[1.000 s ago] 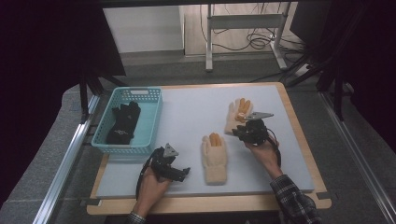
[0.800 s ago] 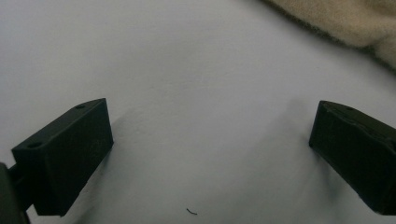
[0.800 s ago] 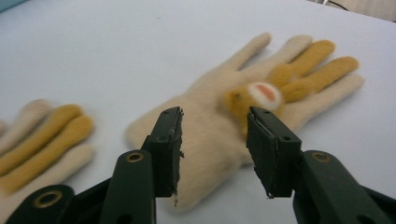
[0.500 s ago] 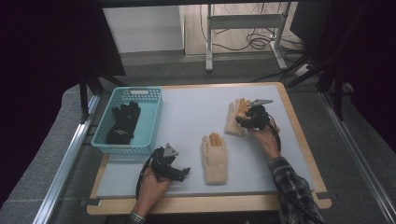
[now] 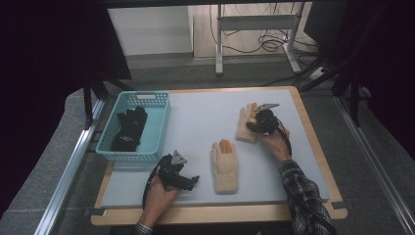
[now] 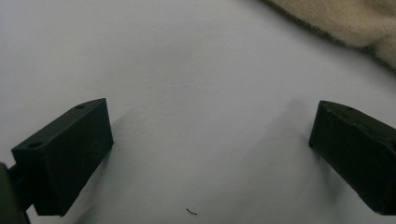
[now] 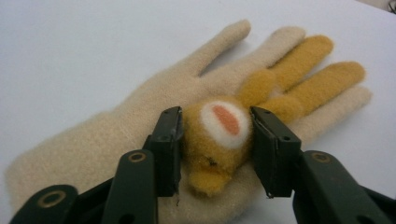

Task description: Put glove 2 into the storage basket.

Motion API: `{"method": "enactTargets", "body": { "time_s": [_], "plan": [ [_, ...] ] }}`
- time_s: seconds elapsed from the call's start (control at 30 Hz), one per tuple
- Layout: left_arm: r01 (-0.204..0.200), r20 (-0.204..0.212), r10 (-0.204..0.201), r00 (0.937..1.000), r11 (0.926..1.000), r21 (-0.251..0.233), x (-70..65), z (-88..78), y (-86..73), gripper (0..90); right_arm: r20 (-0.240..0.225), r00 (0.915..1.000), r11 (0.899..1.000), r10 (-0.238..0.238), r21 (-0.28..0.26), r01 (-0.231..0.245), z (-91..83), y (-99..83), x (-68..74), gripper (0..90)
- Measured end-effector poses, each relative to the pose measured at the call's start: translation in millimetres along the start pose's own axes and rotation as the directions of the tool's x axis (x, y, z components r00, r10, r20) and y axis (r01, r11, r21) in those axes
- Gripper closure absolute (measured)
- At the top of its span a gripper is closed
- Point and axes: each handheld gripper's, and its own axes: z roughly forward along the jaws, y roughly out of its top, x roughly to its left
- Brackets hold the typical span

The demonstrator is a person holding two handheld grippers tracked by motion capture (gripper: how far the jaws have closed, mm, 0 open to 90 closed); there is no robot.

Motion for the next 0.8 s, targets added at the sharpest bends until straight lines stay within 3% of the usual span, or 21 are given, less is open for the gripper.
{"method": "enactTargets", "body": {
  "time_s": [0.2,0.33,0.63,0.8],
  "plan": [
    [0.000,0.000,0.000,1.0000,1.0000,0.000,0.0,0.0,0.0,0.0,-0.008,0.9995,1.000,0.031,-0.004,-0.031,-6.5,2.4,1.1,57.6],
    [0.000,0.000,0.000,1.0000,1.0000,0.000,0.0,0.0,0.0,0.0,-0.035,0.9984,0.998,0.045,-0.043,-0.046,-25.5,8.6,1.1,57.6],
    [0.000,0.000,0.000,1.0000,1.0000,0.001,0.0,0.0,0.0,0.0,-0.067,0.9976,0.997,0.015,-0.080,-0.020,-58.5,16.5,9.8,57.5],
    [-0.001,0.000,0.001,1.0000,1.0000,0.001,0.0,-0.1,0.0,0.0,-0.120,0.9927,0.994,0.009,-0.110,-0.023,-85.2,19.1,20.8,57.3]
  ]
}}
